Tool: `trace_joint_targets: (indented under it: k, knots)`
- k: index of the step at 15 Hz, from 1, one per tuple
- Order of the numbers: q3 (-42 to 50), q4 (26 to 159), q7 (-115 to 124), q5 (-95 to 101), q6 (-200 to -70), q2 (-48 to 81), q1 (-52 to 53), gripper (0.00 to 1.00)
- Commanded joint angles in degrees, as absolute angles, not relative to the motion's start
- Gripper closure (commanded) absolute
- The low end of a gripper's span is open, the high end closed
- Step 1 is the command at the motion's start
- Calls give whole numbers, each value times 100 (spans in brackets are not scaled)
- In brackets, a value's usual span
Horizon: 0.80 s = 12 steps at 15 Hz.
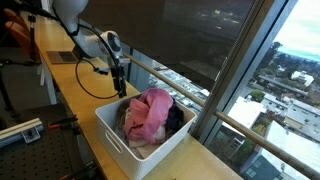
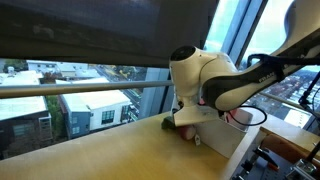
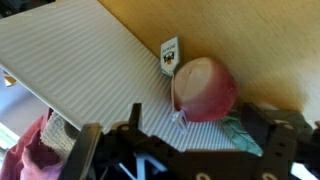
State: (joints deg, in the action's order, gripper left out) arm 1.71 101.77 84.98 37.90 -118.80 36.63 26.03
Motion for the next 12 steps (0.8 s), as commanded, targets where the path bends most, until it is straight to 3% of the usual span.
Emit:
trace_joint_targets:
  k: [1, 12]
  knots:
    - [183, 9989, 8776, 3999, -11603, 3803, 2594, 0]
    - [148, 9823, 9038, 4511, -11907, 3918, 2230, 0]
